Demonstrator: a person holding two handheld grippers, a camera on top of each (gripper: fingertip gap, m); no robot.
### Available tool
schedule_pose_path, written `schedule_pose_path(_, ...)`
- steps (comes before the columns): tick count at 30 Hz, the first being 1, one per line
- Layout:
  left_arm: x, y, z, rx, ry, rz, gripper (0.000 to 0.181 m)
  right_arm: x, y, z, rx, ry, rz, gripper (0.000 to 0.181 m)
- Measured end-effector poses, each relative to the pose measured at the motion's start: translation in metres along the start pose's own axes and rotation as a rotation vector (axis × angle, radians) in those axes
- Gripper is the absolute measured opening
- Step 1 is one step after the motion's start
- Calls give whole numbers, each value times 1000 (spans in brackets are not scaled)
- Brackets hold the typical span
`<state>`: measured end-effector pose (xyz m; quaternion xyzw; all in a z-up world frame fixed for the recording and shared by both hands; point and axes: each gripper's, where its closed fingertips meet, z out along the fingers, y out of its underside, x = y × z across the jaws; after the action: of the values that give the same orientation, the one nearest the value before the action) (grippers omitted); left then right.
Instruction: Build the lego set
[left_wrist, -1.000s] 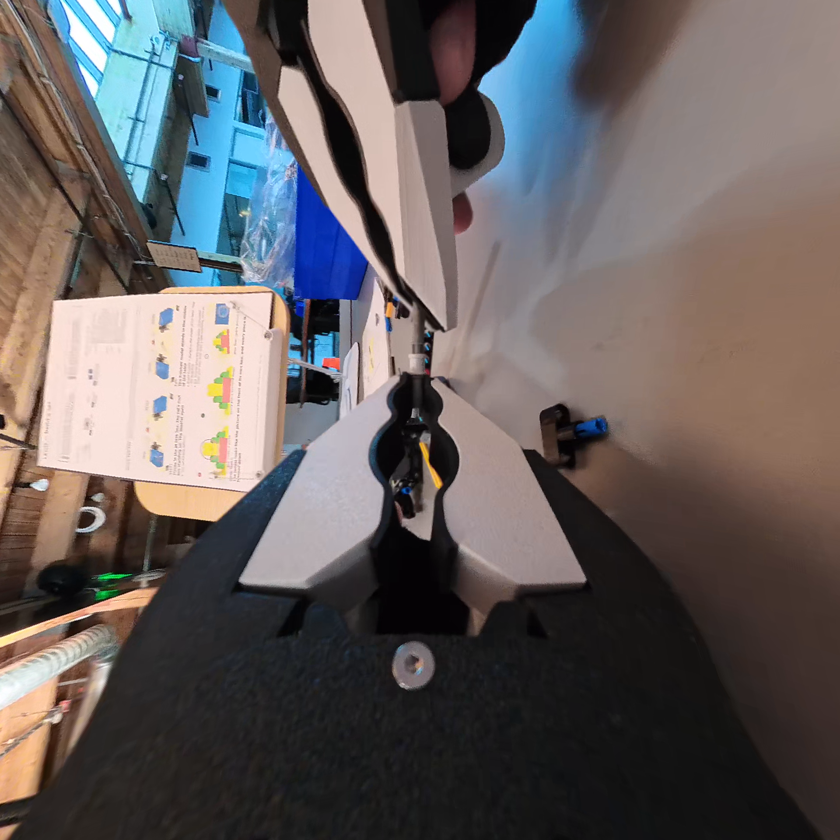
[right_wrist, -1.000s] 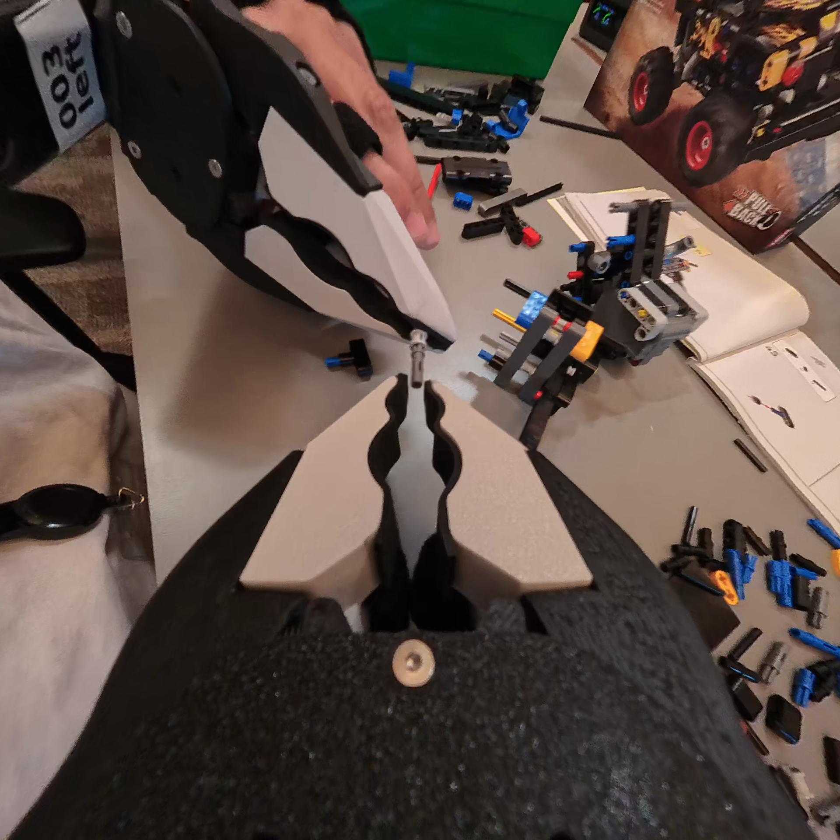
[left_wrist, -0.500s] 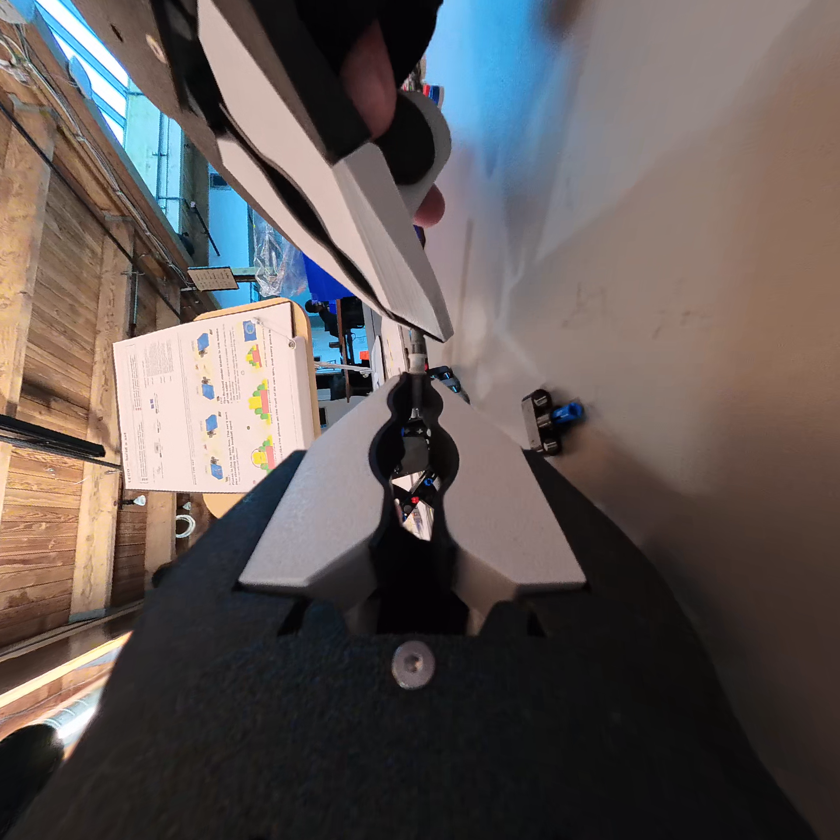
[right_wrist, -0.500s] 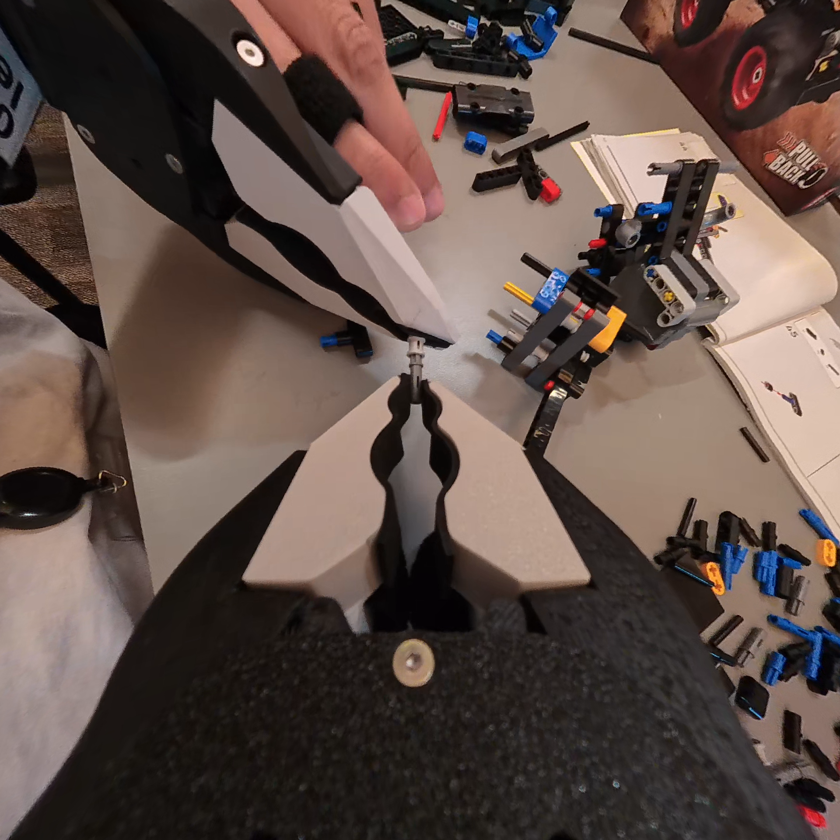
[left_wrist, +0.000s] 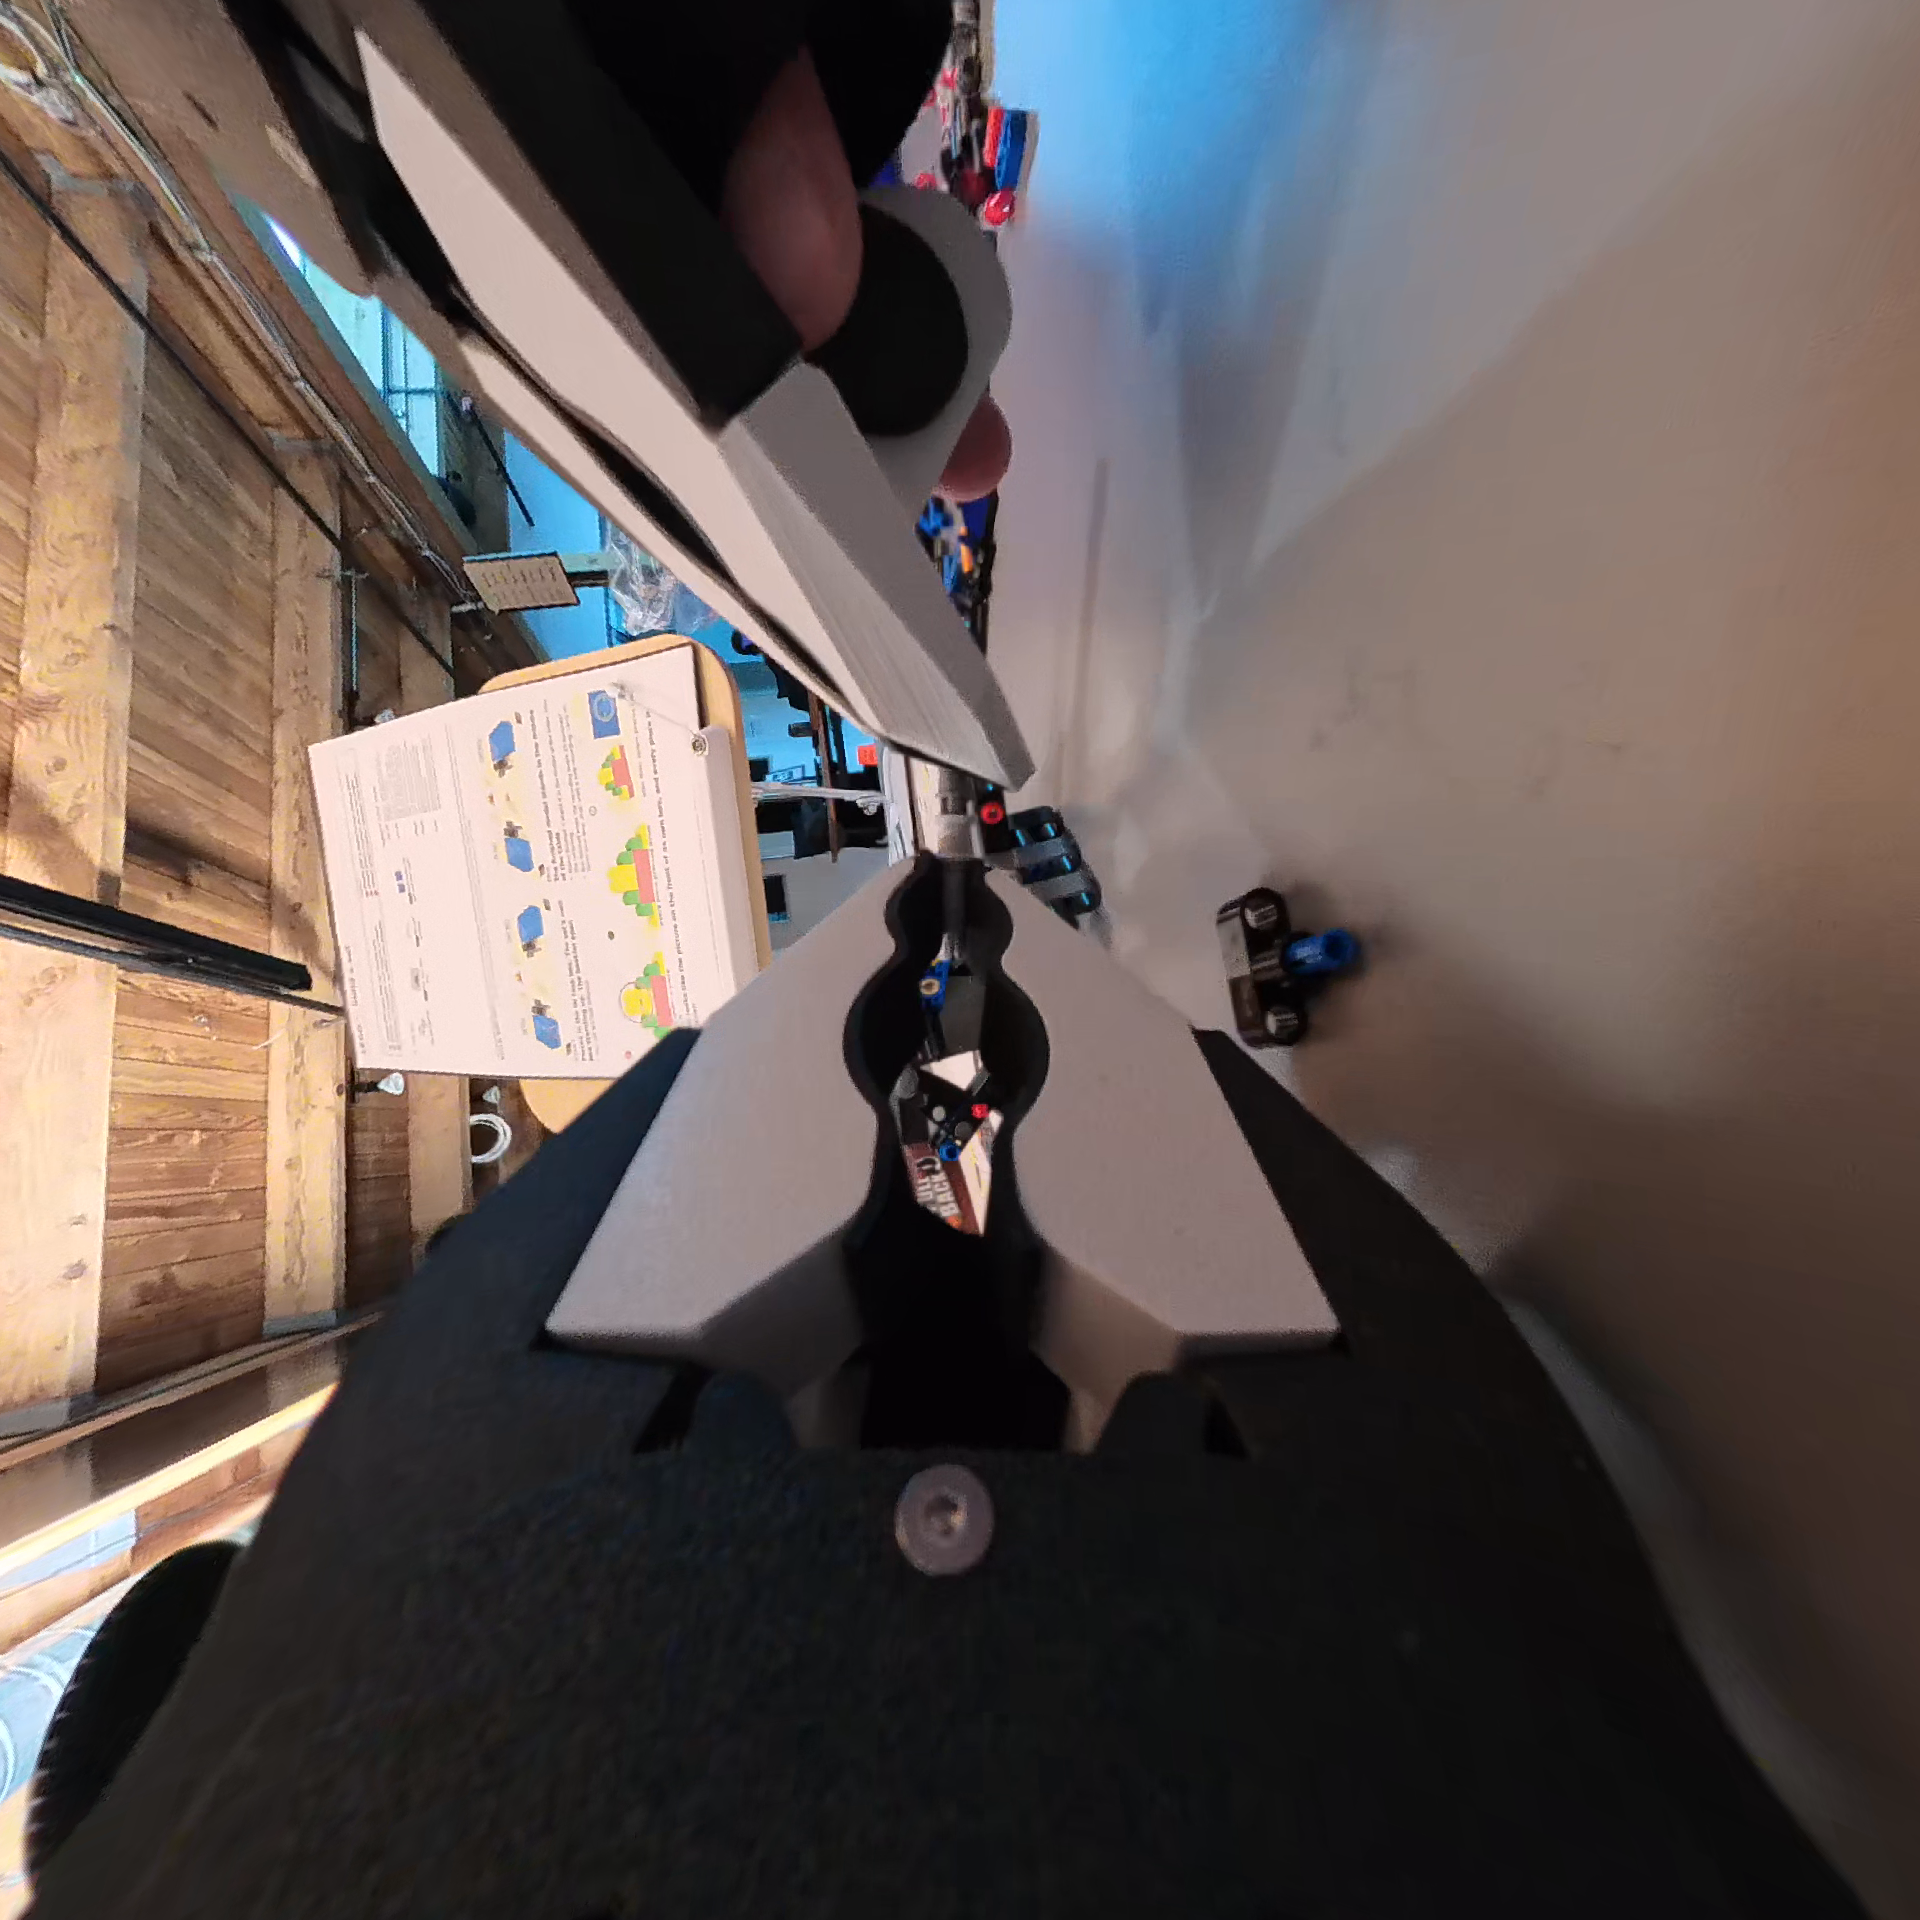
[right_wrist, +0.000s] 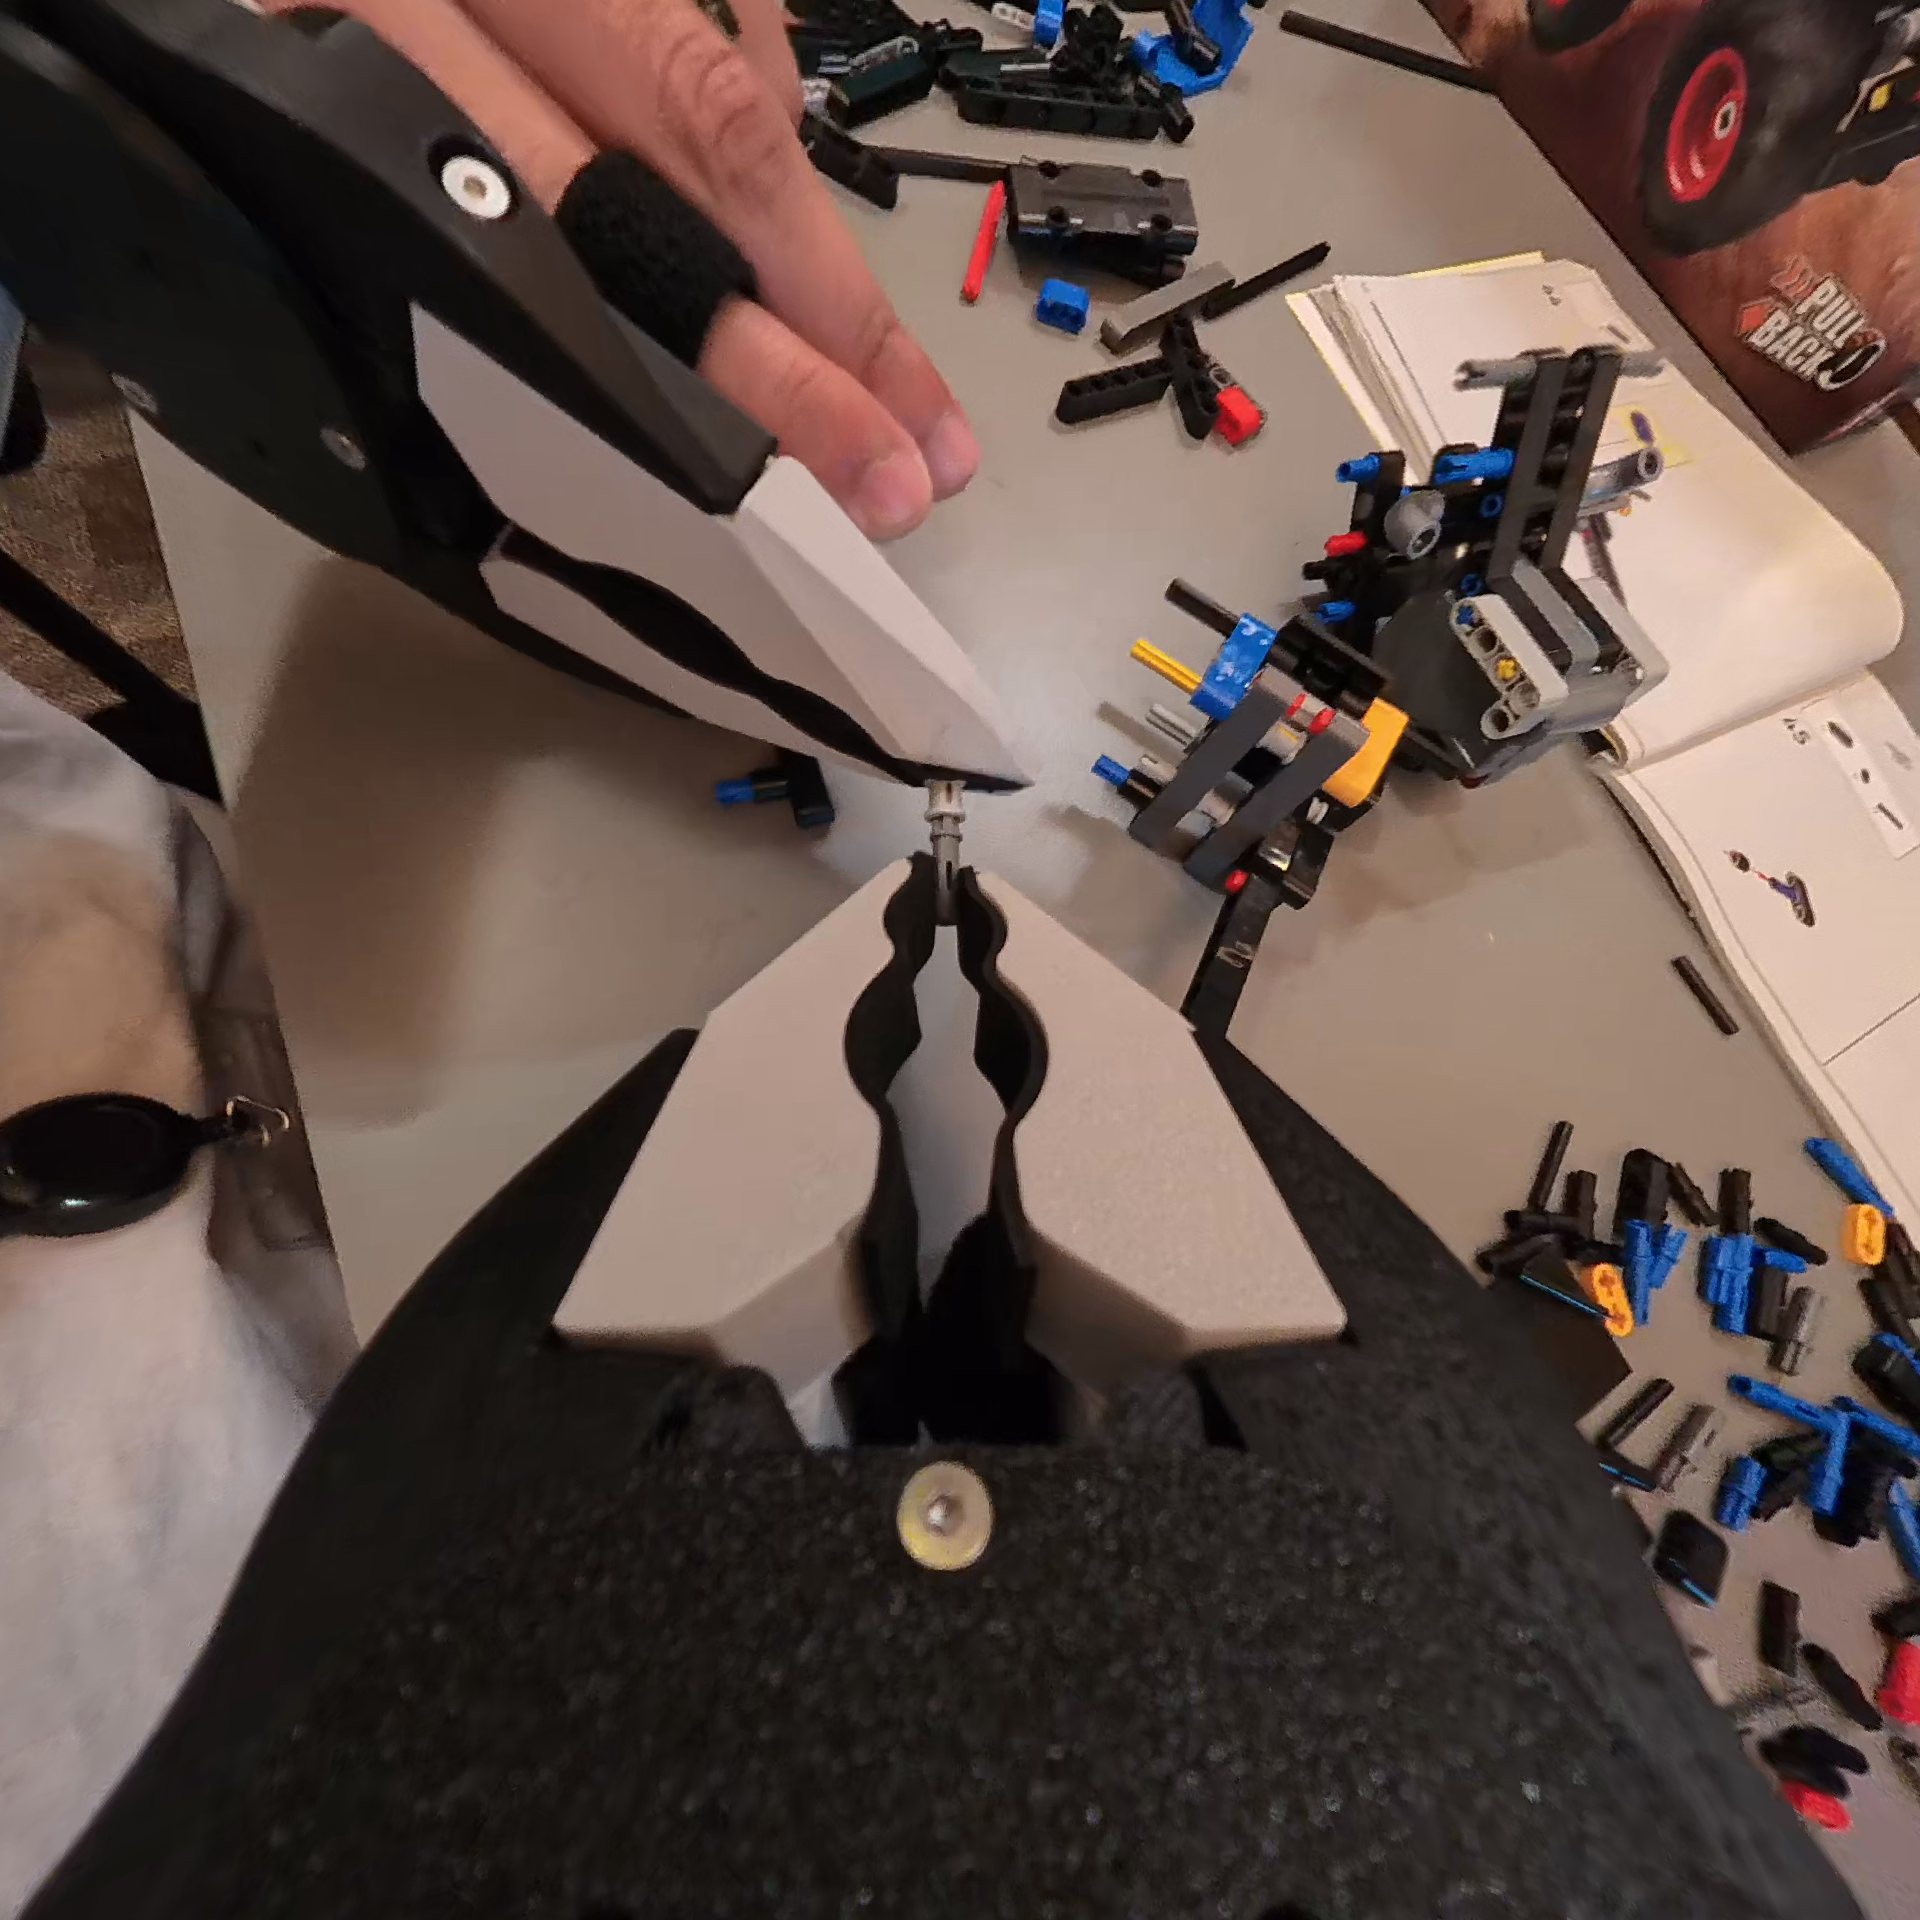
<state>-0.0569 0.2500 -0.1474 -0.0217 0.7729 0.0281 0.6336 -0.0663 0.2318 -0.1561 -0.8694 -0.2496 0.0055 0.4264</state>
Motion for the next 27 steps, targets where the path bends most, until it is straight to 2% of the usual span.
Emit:
schedule_pose_path(1,-1,0,0,-2,-1,-8,1,0,-1,0,6,0,5,2)
schedule_pose_path(8,1,5,4,-54,-6,2,1,4,-2,4,-15,34,66,2)
schedule_pose_path(21,1,0,3,5,8,-64,2,-1,-3,2,39,-8,99,3)
schedule_pose_path(24,-13,5,2,8,-17,-127,2,10,-15,-11,142,54,75,10)
schedule_pose_path(27,-22,20,3,-6,-15,-216,1,37,-14,-30,193,148,105,17)
